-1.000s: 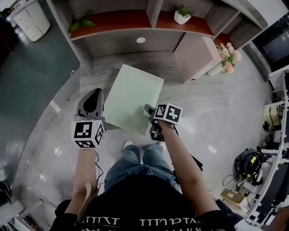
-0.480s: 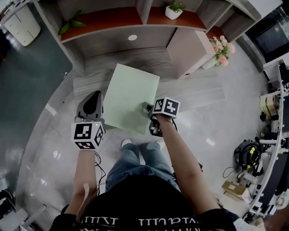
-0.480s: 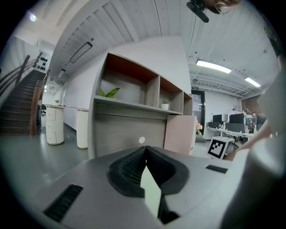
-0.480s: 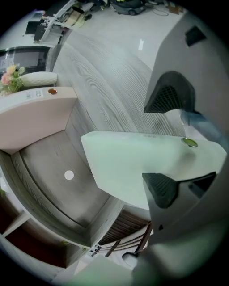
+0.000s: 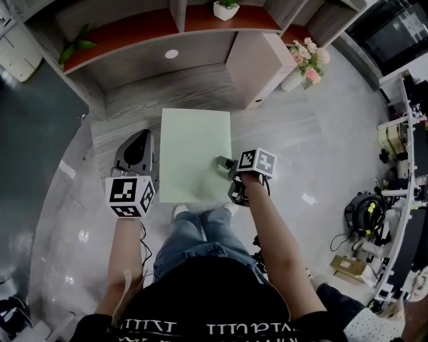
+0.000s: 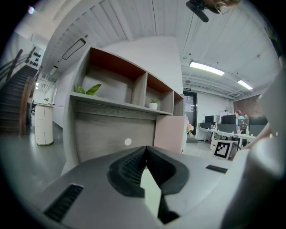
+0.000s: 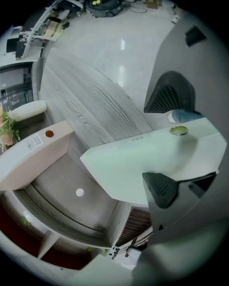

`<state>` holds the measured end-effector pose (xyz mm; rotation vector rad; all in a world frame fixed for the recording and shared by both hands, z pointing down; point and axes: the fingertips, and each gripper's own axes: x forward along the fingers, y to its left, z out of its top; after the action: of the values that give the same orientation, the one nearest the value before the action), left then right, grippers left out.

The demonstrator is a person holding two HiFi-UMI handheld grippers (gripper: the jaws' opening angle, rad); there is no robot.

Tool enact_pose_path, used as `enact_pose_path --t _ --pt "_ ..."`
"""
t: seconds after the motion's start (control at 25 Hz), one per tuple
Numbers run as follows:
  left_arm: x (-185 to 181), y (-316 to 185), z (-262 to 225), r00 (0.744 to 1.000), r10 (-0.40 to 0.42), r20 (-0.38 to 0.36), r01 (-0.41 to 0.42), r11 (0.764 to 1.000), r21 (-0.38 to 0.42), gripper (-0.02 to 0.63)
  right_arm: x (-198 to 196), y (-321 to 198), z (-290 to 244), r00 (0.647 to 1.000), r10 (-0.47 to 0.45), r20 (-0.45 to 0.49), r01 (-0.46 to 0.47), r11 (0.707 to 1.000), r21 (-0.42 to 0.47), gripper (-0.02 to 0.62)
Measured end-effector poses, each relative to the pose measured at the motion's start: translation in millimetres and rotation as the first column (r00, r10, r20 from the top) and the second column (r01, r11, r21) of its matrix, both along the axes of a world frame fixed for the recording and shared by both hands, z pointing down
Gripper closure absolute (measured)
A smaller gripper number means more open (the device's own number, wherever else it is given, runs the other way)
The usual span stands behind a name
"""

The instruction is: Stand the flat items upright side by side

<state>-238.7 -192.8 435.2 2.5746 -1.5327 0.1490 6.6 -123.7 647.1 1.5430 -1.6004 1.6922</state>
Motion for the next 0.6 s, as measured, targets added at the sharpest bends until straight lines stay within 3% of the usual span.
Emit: enact_pose_path --t 0.16,0.28,0.48,0.6 --pt "17 2 2 1.000 0.016 0.003 -0.016 1.000 -0.001 0.594 6 15 4 0.991 -0.088 0.101 0.087 0.996 0.014 0.175" --pt "27 5 6 1.000 0.024 0.013 -0.024 1.000 -0.009 0.594 -4 24 10 0.952 -0.155 0.264 0.157 0.987 0.011 0.175" --pt "34 15 18 0.998 0.033 0.058 -0.031 0.999 -0.044 0.594 -24 32 16 0.835 -0.218 0.505 0.245 0.969 0.013 0.175" --pt "35 20 23 0.995 0.032 0.089 -0.026 0.998 -0.059 0.594 -38 35 18 0.749 -0.281 0.600 0.299 0.952 0.073 0.175"
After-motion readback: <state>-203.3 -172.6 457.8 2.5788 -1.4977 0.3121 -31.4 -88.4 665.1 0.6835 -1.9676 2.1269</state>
